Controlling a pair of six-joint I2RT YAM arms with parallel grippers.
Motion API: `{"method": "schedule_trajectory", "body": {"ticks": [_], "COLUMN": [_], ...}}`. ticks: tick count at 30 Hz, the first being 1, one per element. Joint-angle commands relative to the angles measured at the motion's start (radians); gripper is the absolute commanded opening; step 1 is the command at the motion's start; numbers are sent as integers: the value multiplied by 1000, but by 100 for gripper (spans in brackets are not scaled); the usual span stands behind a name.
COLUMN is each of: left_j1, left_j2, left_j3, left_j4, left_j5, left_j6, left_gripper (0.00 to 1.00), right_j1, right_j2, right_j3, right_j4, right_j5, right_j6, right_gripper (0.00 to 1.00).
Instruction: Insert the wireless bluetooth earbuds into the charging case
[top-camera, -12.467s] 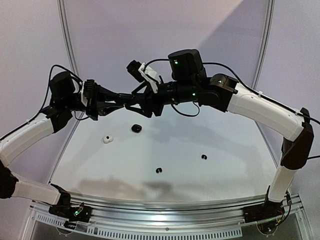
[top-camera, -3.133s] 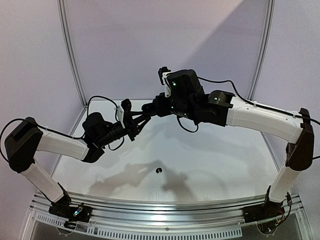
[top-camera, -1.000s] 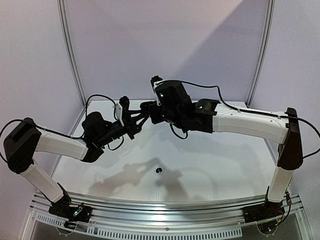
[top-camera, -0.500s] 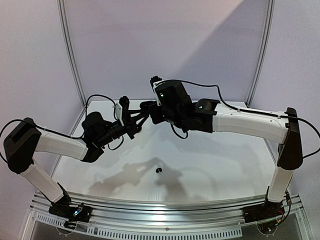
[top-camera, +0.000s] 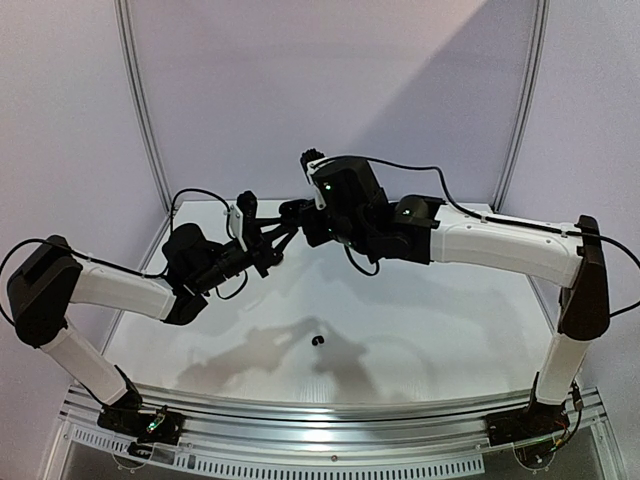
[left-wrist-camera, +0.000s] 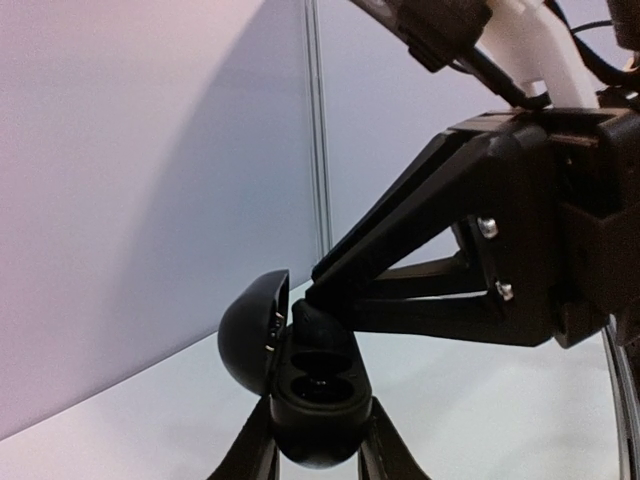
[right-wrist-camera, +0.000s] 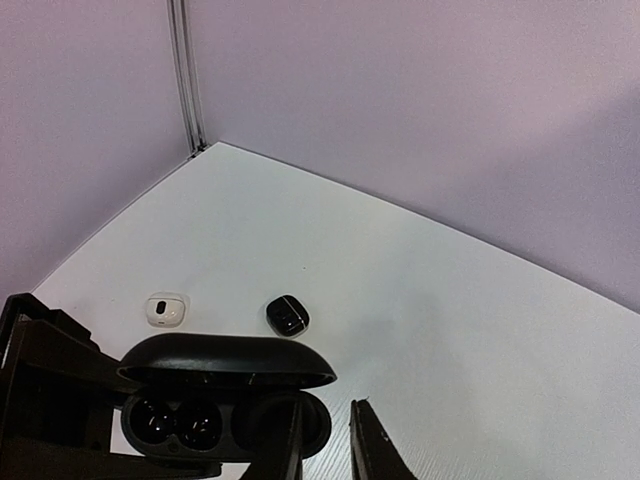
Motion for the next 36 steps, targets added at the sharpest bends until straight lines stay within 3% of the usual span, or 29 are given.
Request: {"method": "schedule_trajectory", "body": {"ticks": [1, 21, 28, 36], "left_j1": [-12, 2, 26, 43], "left_j2": [-26, -36, -44, -62], "left_j3": [19, 12, 17, 53], "left_j4": [53, 37, 17, -25], "left_j5": [5, 19, 188, 396], "left_j6": [5, -10, -42, -123], "left_gripper": [0, 0, 0, 0], "right_j1": [5, 2, -42, -73], "right_j2": [-38, -127, -316, -422], "right_j3": [-24, -58, -141, -178], "right_j4": [-44, -39, -36, -103], "right_j5": [-9, -44, -345, -699], "right_j6": [-16, -49, -92, -181], "right_gripper": [18, 25, 33, 33]}}
